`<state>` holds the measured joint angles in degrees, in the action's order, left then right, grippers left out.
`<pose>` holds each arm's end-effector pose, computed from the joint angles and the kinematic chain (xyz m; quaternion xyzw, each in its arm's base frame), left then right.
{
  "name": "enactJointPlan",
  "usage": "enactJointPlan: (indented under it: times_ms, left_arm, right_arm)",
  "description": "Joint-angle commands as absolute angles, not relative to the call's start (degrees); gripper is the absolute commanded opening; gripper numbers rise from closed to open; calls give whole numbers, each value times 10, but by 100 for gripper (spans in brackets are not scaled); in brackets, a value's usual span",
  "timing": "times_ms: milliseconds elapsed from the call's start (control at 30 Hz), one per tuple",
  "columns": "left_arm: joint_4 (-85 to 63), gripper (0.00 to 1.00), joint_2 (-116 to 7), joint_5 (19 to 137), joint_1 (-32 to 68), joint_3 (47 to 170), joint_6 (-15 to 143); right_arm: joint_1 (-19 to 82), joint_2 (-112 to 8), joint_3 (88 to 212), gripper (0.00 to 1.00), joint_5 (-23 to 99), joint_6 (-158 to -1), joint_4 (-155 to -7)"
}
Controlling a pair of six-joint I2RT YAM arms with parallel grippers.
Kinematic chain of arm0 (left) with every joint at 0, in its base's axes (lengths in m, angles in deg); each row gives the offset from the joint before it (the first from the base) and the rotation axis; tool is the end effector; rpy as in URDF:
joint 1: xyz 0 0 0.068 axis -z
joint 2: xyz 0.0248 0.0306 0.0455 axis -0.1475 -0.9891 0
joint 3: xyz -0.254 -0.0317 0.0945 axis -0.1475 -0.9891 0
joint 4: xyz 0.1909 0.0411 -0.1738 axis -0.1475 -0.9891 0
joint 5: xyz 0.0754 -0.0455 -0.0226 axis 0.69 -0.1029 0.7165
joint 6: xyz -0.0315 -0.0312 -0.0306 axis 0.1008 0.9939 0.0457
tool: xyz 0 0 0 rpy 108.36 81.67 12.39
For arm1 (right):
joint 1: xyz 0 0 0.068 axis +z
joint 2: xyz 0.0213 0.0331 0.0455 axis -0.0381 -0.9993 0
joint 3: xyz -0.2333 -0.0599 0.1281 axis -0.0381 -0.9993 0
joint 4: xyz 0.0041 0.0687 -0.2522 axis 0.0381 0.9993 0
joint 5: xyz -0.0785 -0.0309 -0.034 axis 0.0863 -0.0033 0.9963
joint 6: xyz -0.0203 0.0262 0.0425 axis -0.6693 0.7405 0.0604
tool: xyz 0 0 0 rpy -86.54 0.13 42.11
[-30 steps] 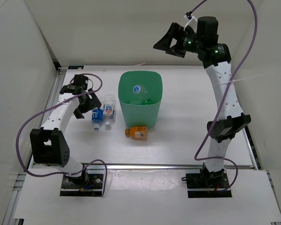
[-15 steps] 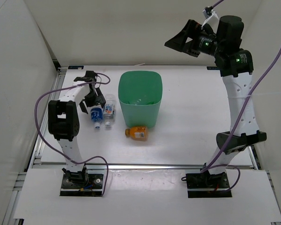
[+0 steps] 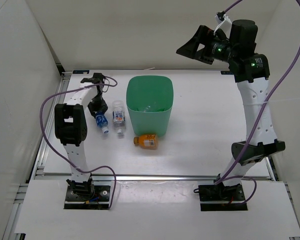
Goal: Put the plastic bottles in the bin
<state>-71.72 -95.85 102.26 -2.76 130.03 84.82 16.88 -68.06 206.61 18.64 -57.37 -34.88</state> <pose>0.4025 -0.0304 0.2009 -0.2404 0.9580 0.1078 0.1128 0.3074 0.0974 0.5444 -0.0511 0.7658 0.3975 0.5030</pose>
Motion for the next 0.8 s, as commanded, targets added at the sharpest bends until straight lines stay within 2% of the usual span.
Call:
enactJointPlan:
  times_ms: [0, 167, 333, 567, 633, 700, 767]
  left_arm:
    - [-792, 33, -915, 1102, -31, 1402, 924]
    - [-732, 35, -815, 1060, -19, 1485, 955]
    - [-610, 35, -723, 925, -13, 1449, 1002]
    - [-603, 36, -763, 887, 99, 1559, 987]
    - [-598, 39, -775, 887, 126, 1579, 981]
    - [-598, 47, -793, 896, 158, 1585, 981]
    - [-598, 61, -805, 896, 175, 1592, 955]
  right_arm:
    - [168, -657, 2061, 100, 195, -592, -353]
    - [168, -663, 2061, 100, 201, -581, -353]
    - [162, -663, 2055, 100, 201, -576, -348]
    - [150, -663, 2038, 100, 206, -571, -348]
    - [145, -657, 2031, 100, 206, -571, -348]
    - [145, -657, 2019, 100, 206, -571, -348]
    - [140, -652, 2014, 100, 206, -571, -348]
